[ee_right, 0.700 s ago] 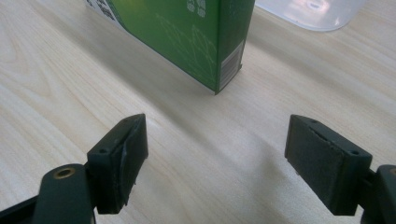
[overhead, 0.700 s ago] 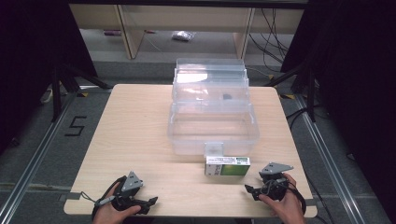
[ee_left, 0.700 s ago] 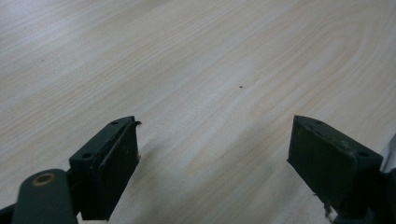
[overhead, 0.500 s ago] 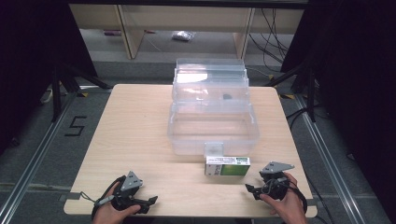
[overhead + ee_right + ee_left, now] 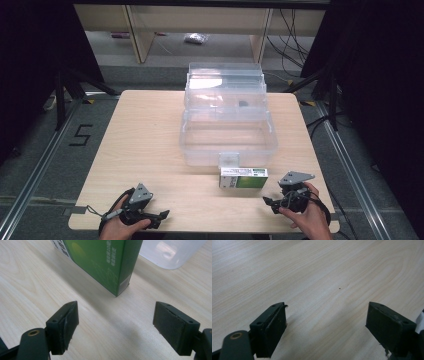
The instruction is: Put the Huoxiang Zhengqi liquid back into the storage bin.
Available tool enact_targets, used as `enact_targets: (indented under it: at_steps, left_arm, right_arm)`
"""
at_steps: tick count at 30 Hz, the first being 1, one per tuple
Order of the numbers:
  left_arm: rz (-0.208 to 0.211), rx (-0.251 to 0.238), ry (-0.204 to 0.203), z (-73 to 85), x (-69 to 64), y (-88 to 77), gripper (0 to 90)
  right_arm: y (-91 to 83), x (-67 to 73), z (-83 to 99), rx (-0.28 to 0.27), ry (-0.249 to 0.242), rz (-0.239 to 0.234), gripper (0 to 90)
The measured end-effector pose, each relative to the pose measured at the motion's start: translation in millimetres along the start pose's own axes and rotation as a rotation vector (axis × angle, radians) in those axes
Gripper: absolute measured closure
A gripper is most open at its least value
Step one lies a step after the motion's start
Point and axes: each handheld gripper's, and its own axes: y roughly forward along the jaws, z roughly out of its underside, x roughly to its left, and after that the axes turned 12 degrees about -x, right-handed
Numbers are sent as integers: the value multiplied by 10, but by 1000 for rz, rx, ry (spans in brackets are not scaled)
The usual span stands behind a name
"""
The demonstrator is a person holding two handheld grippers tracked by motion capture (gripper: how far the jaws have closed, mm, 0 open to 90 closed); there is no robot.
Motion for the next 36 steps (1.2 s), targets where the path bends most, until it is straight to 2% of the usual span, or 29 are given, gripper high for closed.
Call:
enact_targets:
  at_steps: [1, 2, 3, 7, 8, 9, 10, 12, 14, 15, 16, 17, 18, 19, 22, 23, 24, 25, 27, 28, 29, 32, 33, 34, 35, 36]
  left_arm:
    - [-2, -3, -10, 2, -5, 7, 160]
    - [11, 2, 1, -4, 1, 2, 160]
    - [12, 7, 11, -6, 7, -1, 159]
    - [7, -8, -8, -6, 0, 17, 157]
    - [7, -8, -4, -8, 1, 17, 157]
    - [9, -7, 5, -11, 4, 16, 157]
    - [9, -7, 6, -11, 1, 19, 157]
    - [12, 1, 15, -12, 0, 16, 157]
    - [6, -3, 15, -10, -1, 19, 158]
    - [6, 1, 17, -11, 3, 17, 158]
    - [8, -5, 12, -13, 2, 15, 158]
    - [13, 9, 29, -17, 16, 4, 158]
    - [5, -9, 11, -12, 6, 14, 158]
    - [-7, -8, 13, -15, 12, 11, 159]
    - [-9, -13, 14, -15, 13, 9, 159]
    - [-7, -17, 7, -12, 8, 13, 159]
    - [7, 3, 27, -16, 22, 2, 159]
    - [5, 3, 27, -15, 19, 5, 159]
    - [6, -2, 24, -17, 17, 5, 160]
    - [-1, -17, 4, -15, 4, 11, 160]
    - [-2, -15, 6, -16, 10, 10, 161]
    - [-1, -14, 5, -11, 9, 18, 160]
    - [9, 5, 26, -17, 20, 5, 160]
    - [6, -11, 15, -13, 8, 14, 160]
    - [1, -11, 11, -15, 6, 15, 160]
    - [0, -12, 13, -15, 9, 18, 160]
  right_arm:
    - [6, -42, -4, -19, -56, -3, 211]
    - [12, -36, 0, -39, -52, 3, 205]
    - [-13, -41, -15, -15, -43, 0, 203]
    - [-54, -61, -67, -21, -59, -2, 202]
    - [-47, -49, -63, -38, -51, -2, 202]
    - [-70, -44, -87, -27, -50, -3, 202]
    - [-84, -51, -113, -30, -57, -16, 200]
    - [-89, -74, -154, -46, -107, -20, 194]
    - [-126, -26, -206, -16, -50, -28, 193]
    - [-112, -62, -230, -47, -116, -37, 189]
    - [-132, -59, -265, -23, -123, -47, 185]
    - [-126, -45, -293, -33, -137, -47, 186]
    - [-141, -36, -320, -11, -139, -53, 185]
    - [-146, -25, -349, -4, -150, -51, 184]
    - [-119, -17, -432, -16, -186, -62, 186]
    - [-121, -8, -481, -1, -191, -57, 188]
    - [-120, 3, -502, 4, -189, -55, 189]
    - [-117, 11, -540, 5, -190, -47, 196]
    - [-116, 24, -632, 19, -229, -57, 218]
    - [-116, 38, -659, 31, -226, -69, 216]
    - [-101, 47, -690, 20, -240, -68, 215]
    - [-71, 60, -794, 50, -293, -97, 215]
    - [-58, 76, -818, 57, -291, -100, 216]
    - [-35, 82, -840, 50, -295, -90, 217]
    - [-24, 90, -872, 62, -303, -108, 217]
    - [-11, 90, -894, 65, -301, -97, 217]
